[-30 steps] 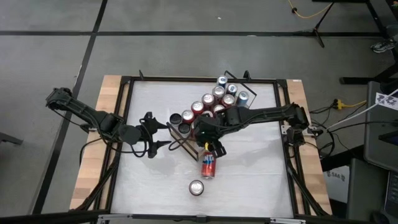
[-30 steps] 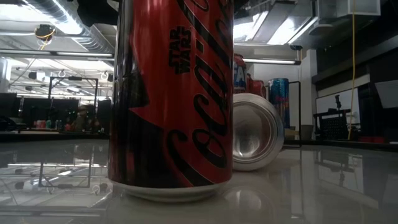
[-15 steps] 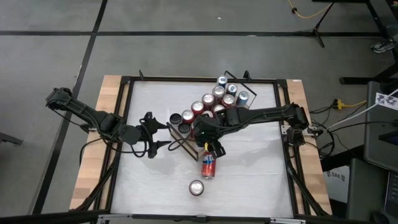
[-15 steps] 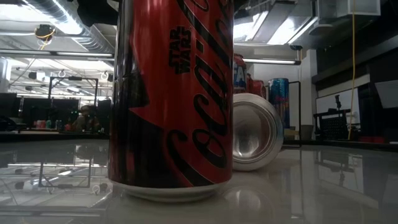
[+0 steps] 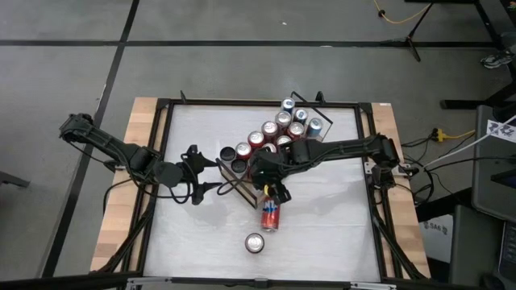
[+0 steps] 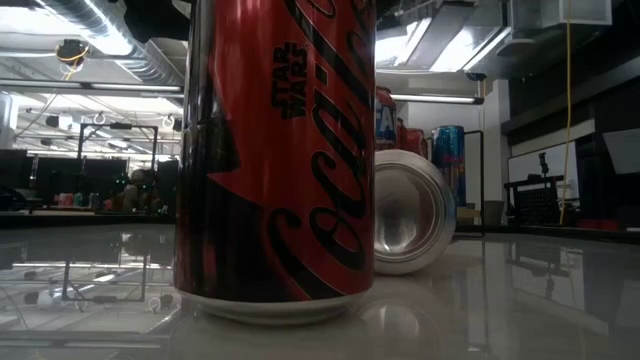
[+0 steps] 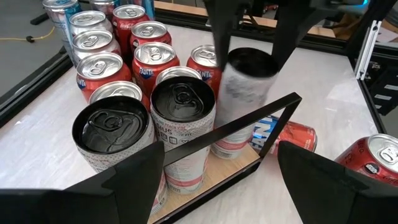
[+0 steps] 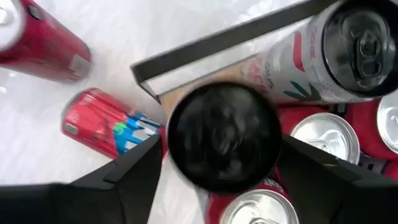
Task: Place canned beverage on shelf
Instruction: Put the white pink soda can on the shelf aligned with the other white pink soda cans
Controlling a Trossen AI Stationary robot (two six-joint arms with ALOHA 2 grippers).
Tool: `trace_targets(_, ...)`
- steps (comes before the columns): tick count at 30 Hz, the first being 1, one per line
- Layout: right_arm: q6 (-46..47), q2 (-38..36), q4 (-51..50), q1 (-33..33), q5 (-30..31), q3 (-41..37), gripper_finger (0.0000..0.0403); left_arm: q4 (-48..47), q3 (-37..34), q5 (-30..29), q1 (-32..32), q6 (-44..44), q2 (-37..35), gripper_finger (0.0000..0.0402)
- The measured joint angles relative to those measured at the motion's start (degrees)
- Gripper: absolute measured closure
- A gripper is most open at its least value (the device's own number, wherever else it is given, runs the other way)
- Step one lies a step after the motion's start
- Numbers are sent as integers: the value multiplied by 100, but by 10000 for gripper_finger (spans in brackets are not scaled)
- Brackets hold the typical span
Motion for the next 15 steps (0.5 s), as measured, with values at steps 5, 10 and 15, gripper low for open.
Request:
trace_targets(5,-1,10,3,0,209,-4,74,0,0,0,-1,0,0,97)
trace_targets(10,1,10,3,0,520,-4,66,0,0,0,0,0,0,97)
trace_targets(15,2,10,9,0,544,-2,67,0,0,0,0,0,0,97)
